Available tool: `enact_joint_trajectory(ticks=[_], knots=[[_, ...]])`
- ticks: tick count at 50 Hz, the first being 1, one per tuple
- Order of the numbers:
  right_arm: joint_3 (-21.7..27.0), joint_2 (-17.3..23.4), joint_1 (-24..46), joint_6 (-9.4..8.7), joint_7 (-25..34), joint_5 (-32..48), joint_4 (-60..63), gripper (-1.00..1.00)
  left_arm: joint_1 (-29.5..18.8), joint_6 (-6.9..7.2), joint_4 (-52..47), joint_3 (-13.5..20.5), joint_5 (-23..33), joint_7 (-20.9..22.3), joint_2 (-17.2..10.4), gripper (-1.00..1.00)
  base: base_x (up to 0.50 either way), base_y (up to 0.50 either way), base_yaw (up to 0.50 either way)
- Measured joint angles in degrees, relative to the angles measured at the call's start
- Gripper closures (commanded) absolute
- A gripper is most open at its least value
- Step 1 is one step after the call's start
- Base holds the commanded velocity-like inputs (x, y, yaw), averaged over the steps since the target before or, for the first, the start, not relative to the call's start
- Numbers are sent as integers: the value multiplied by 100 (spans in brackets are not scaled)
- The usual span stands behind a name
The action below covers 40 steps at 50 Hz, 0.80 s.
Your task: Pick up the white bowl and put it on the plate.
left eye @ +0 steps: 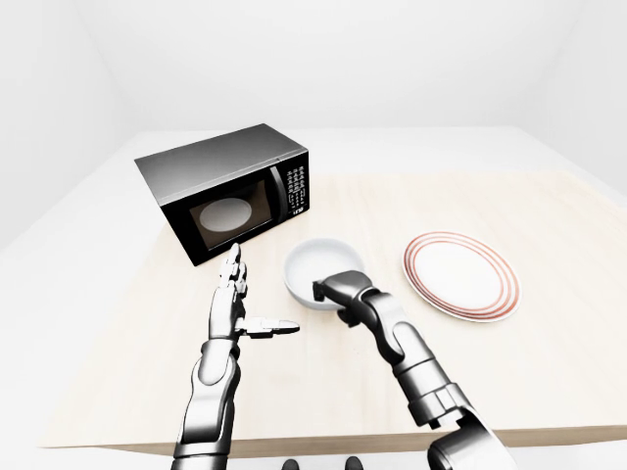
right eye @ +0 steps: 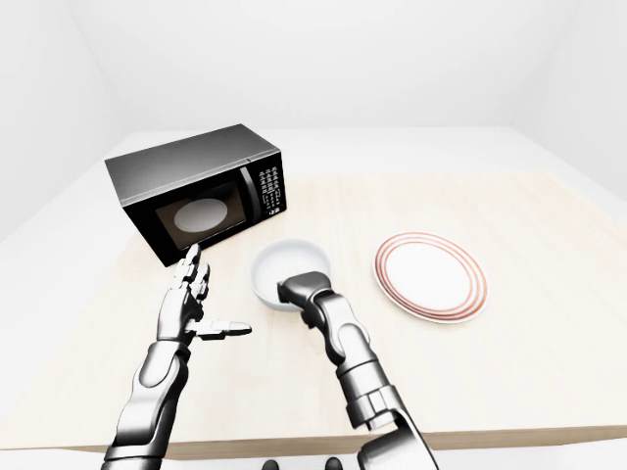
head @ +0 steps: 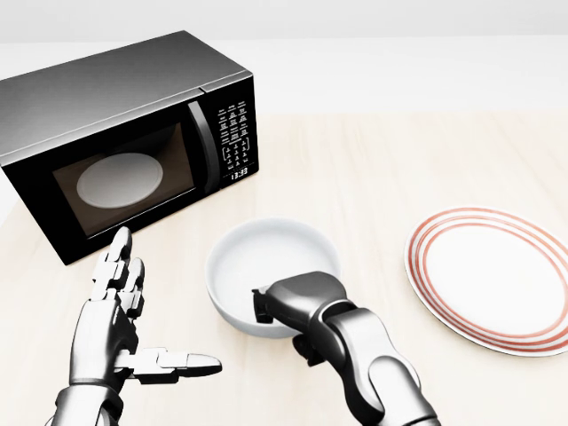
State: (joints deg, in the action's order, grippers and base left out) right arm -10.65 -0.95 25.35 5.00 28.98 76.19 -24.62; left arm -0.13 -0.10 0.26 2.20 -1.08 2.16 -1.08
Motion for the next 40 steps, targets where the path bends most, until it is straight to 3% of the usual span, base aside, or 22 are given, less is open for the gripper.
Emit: enact_joint_trajectory(ticks=[18, 40], knots=[[-4, -21, 10, 0, -204, 135, -52, 100, 1, 0, -1, 1, 0, 0, 0, -100, 0, 0, 0], [62, -84, 184, 0, -1245, -237, 425, 100, 0, 0, 0, 1, 0, 0, 0, -100, 0, 0, 0]])
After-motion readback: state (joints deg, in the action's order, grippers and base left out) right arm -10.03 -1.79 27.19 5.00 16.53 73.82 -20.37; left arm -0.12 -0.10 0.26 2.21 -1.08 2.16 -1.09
